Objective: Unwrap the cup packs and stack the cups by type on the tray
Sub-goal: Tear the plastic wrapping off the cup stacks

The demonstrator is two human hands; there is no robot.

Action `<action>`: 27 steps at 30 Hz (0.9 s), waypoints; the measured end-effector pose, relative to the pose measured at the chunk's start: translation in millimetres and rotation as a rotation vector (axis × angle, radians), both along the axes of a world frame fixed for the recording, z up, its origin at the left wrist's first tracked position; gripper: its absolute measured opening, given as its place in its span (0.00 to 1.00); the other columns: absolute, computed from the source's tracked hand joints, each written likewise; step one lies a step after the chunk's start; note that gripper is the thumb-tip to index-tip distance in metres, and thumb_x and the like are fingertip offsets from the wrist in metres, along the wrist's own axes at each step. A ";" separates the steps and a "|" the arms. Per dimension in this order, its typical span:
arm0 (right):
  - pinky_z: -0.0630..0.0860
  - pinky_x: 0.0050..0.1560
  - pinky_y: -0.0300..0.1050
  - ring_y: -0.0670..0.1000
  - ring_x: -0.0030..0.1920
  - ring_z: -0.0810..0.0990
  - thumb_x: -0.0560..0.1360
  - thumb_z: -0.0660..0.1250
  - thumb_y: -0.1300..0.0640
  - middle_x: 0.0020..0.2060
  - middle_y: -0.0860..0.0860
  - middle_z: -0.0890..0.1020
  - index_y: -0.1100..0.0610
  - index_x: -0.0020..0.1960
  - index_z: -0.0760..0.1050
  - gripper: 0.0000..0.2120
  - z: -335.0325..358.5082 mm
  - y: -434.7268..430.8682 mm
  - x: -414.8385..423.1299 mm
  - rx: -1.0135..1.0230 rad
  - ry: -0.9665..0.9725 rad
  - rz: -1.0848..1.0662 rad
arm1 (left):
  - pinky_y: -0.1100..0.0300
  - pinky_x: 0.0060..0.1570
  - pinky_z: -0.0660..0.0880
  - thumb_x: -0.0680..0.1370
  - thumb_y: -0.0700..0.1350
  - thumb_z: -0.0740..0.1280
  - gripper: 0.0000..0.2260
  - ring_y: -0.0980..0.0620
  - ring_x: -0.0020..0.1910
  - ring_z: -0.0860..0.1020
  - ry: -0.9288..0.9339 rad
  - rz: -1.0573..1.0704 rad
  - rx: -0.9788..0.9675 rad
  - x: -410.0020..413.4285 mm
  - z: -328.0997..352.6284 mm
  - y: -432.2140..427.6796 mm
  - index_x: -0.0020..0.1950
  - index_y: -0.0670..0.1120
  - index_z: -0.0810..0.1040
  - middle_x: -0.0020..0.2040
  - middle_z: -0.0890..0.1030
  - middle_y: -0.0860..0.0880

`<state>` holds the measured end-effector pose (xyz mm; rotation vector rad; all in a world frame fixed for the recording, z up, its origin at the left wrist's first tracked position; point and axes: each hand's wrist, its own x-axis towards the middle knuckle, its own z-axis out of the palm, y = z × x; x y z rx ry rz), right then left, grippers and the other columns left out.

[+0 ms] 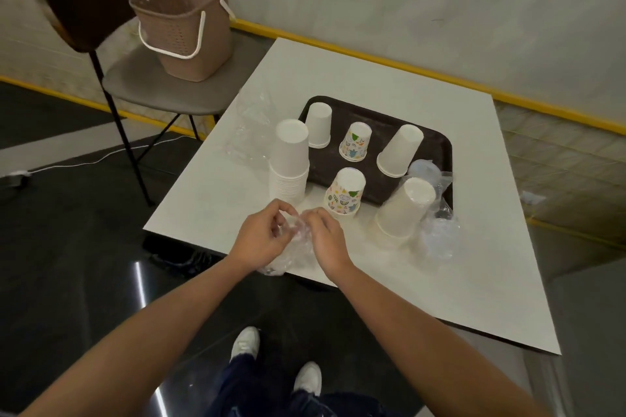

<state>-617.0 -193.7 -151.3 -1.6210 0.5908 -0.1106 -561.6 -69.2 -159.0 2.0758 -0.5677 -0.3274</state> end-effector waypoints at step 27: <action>0.71 0.57 0.41 0.47 0.55 0.75 0.77 0.64 0.52 0.58 0.50 0.77 0.54 0.61 0.73 0.13 -13.8 31.1 54.7 -0.338 0.236 0.205 | 0.56 0.46 0.71 0.73 0.43 0.72 0.19 0.42 0.50 0.77 0.098 0.348 0.222 148.2 -3.6 16.4 0.60 0.42 0.69 0.52 0.78 0.40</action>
